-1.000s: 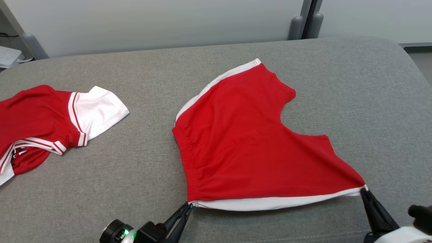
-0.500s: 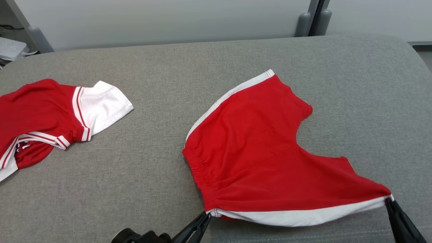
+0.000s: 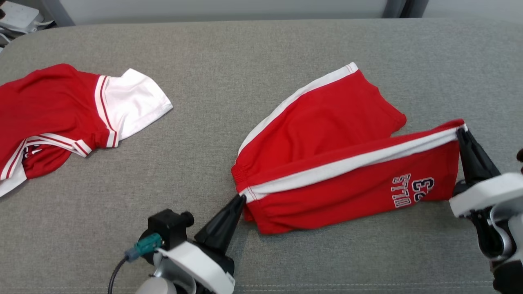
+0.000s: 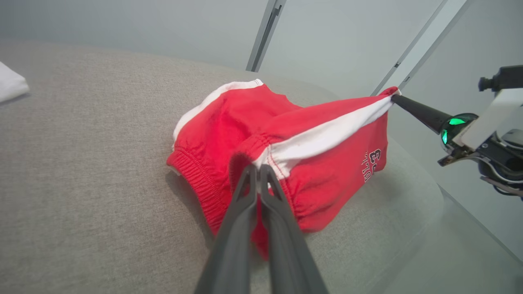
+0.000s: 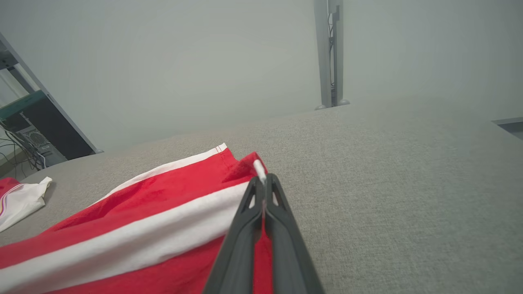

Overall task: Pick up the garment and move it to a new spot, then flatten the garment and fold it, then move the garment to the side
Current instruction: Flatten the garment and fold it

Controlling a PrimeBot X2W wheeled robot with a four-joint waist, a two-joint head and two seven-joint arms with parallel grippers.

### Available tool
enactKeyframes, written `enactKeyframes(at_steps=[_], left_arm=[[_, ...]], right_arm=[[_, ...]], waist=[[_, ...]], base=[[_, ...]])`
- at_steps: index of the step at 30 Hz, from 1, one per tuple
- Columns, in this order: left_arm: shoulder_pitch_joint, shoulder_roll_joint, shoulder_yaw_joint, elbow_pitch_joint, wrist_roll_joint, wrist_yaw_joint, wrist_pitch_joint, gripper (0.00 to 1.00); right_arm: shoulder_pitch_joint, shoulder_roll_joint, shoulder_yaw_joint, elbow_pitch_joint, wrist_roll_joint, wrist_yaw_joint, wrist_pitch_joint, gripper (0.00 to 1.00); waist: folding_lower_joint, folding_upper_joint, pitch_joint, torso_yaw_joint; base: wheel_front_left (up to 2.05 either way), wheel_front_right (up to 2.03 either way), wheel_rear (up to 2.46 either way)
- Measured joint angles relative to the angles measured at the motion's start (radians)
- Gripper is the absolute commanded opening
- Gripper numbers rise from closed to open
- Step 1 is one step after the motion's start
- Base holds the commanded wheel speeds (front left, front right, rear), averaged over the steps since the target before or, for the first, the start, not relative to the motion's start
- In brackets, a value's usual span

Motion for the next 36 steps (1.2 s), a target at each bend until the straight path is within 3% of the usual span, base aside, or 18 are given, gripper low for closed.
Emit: enactKeyframes(at_steps=[4, 9, 12, 19, 27, 28, 29, 30, 31, 32, 36], left_arm=[[-0.087, -0.029, 0.027, 0.061, -0.024, 0.0, 0.01, 0.0], [-0.217, -0.079, 0.088, 0.162, -0.086, 0.029, 0.008, 0.0], [-0.268, -0.096, 0.094, 0.191, -0.11, 0.029, -0.001, 0.0], [-0.364, -0.116, 0.084, 0.254, -0.124, 0.028, -0.026, 0.0], [-0.412, -0.125, 0.043, 0.329, -0.143, 0.018, -0.044, 0.0], [-0.416, -0.126, 0.039, 0.337, -0.143, 0.018, -0.045, 0.23], [-0.419, -0.126, 0.034, 0.345, -0.144, 0.018, -0.048, 0.47], [-0.423, -0.127, 0.03, 0.353, -0.144, 0.018, -0.055, 1.0], [-0.427, -0.128, 0.027, 0.36, -0.145, 0.018, -0.059, 1.0], [-0.43, -0.129, 0.026, 0.365, -0.144, 0.019, -0.07, 1.0], [-0.436, -0.129, 0.024, 0.386, -0.144, 0.026, -0.101, 1.0]], right_arm=[[-0.158, 0.001, 0.047, 0.112, -0.016, 0.0, 0.0, 0.0], [-0.458, 0.007, 0.208, 0.344, -0.071, 0.0, -0.017, 0.0], [-0.549, 0.014, 0.235, 0.423, -0.076, 0.0, -0.029, 0.0], [-0.716, 0.04, 0.295, 0.565, -0.102, 0.0, -0.055, 0.0], [-0.774, 0.067, 0.34, 0.692, -0.097, 0.0, -0.063, 0.0], [-0.778, 0.067, 0.342, 0.704, -0.097, 0.0, -0.063, 0.01], [-0.782, 0.067, 0.343, 0.714, -0.097, 0.0, -0.063, 0.26], [-0.785, 0.067, 0.341, 0.723, -0.097, 0.0, -0.063, 0.57], [-0.787, 0.066, 0.339, 0.728, -0.097, 0.0, -0.063, 0.95], [-0.79, 0.066, 0.338, 0.728, -0.097, 0.0, -0.063, 1.0], [-0.792, 0.065, 0.318, 0.705, -0.1, 0.0, -0.063, 1.0]], waist=[[0.0, 0.0, 0.031, 0.021], [0.0, 0.0, 0.113, 0.061], [0.0, 0.0, 0.145, 0.073], [0.0, 0.0, 0.211, 0.104], [0.0, 0.0, 0.233, 0.138], [0.0, 0.0, 0.233, 0.141], [0.0, 0.0, 0.233, 0.143], [0.0, 0.0, 0.232, 0.144], [0.0, 0.0, 0.231, 0.144], [0.0, 0.0, 0.229, 0.145], [0.0001, 0.0, 0.214, 0.141]], base=[[0.0, 0.0, 0.0], [0.0, 0.0, 0.0], [0.0, 0.0, 0.0], [0.0, 0.0, 0.0], [0.0, 0.0, 0.0], [0.0, 0.0, 0.0], [0.0, 0.0, 0.0], [0.0, 0.0, 0.0], [0.0, 0.0, 0.0], [0.0, 0.0, 0.0], [0.0, 0.0, 0.0]])
